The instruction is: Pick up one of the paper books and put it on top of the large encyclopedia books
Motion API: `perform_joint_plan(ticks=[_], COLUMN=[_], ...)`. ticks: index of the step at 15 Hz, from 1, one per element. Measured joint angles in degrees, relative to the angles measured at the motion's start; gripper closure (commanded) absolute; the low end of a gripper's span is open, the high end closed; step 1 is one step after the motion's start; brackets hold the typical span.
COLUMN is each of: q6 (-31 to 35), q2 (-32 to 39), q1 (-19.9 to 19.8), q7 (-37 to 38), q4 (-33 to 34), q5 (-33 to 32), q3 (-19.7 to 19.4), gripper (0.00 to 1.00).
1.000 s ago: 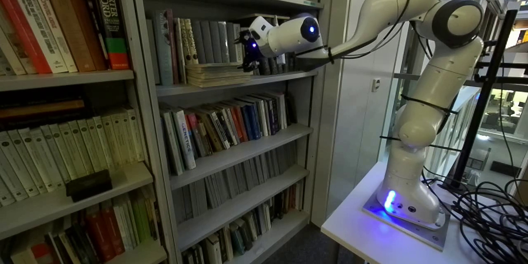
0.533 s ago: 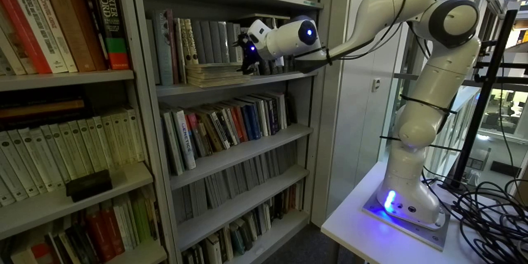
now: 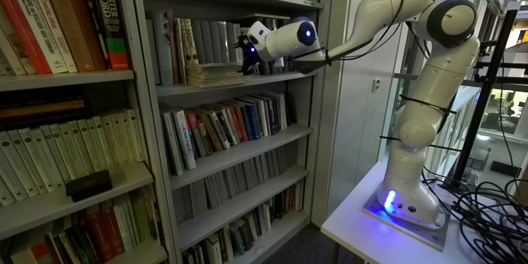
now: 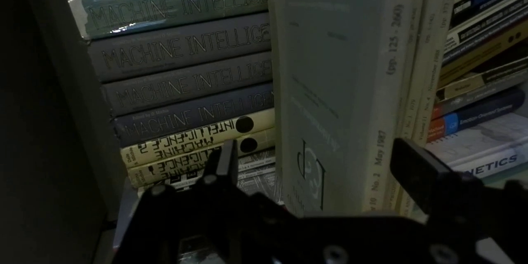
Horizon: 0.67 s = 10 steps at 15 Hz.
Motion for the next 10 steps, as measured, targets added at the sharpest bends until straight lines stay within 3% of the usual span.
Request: perform_joint_plan(ticks=[3,5,6,8,10], q6=[0.0,0.0,0.0,0.0,0.0], q2=[0.0,0.0,0.0,0.0,0.0], q1=[0.0,0.0,0.0,0.0,0.0], q7=[0.0,0.0,0.0,0.0,0.0], q4=[0.1,0.2,0.3,0.4,0.6], q5=[-0.1,-0.1,-0.2,-0.5,-0.9], q3=[-0.3,-0.3,-0.3,-0.3,-0.3], gripper=[0.02,0.12,0.31,0.24,0.25])
